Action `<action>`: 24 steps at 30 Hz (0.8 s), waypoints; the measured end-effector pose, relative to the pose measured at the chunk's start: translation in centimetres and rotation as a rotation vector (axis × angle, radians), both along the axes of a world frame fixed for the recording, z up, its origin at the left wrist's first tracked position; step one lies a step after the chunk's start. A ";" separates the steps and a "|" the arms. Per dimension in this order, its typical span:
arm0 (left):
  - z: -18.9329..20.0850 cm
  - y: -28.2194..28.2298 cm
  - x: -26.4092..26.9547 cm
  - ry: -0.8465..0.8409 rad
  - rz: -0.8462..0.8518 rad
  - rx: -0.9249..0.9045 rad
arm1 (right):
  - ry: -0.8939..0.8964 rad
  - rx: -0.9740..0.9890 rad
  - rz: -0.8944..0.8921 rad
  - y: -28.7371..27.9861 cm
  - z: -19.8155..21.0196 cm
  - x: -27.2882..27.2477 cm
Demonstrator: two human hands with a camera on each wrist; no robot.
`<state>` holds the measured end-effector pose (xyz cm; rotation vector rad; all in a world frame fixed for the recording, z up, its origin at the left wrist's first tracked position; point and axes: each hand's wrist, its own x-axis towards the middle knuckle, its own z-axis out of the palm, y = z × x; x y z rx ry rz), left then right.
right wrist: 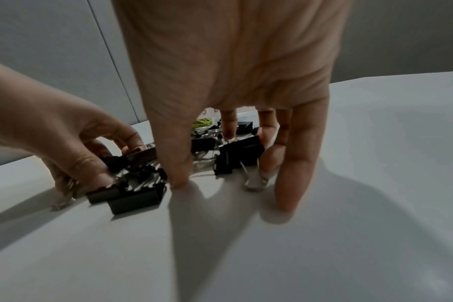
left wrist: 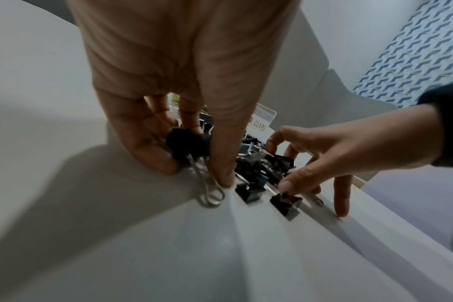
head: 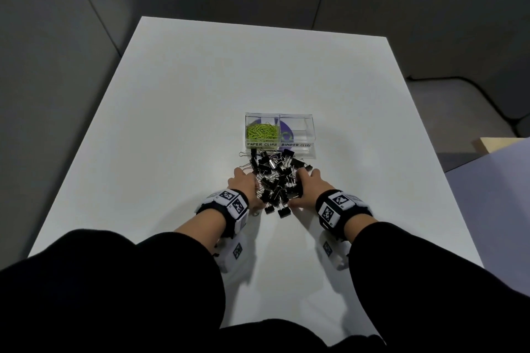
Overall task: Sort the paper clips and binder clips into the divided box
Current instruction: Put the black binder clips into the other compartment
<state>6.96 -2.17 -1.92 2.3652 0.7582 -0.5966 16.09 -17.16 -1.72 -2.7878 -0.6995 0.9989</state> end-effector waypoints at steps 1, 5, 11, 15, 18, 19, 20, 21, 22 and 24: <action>-0.1 0.0 0.0 -0.013 -0.014 -0.005 | 0.002 -0.015 0.010 0.0 -0.1 0.1; -0.3 -0.1 -0.2 -0.049 -0.057 -0.016 | -0.012 -0.046 0.055 0.2 0.0 0.6; -0.1 -0.1 -0.6 -0.097 -0.037 -0.038 | -0.125 0.004 0.132 -0.2 -0.4 -0.1; 0.4 0.0 -0.6 -0.131 0.058 -0.099 | -0.152 0.089 0.168 -0.7 -0.3 0.4; 1.1 0.5 -0.5 -0.123 0.089 -0.131 | -0.100 0.126 0.169 -1.4 0.3 1.4; 1.3 0.8 -0.4 -0.118 0.083 -0.142 | -0.086 0.139 0.162 -1.8 0.6 1.7; 1.5 1.1 -0.4 -0.107 0.071 -0.150 | -0.077 0.152 0.154 -2.2 1.0 2.1; 1.7 1.4 -0.3 -0.101 0.057 -0.154 | -0.072 0.166 0.144 -2.6 1.4 2.4; 2.0 1.7 -0.2 -0.096 0.051 -0.153 | -0.070 0.183 0.135 -3.0 1.9 2.8; 2.5 2.3 0.1 -0.115 0.066 -0.152 | -0.084 0.237 0.122 -3.5 3.2 3.7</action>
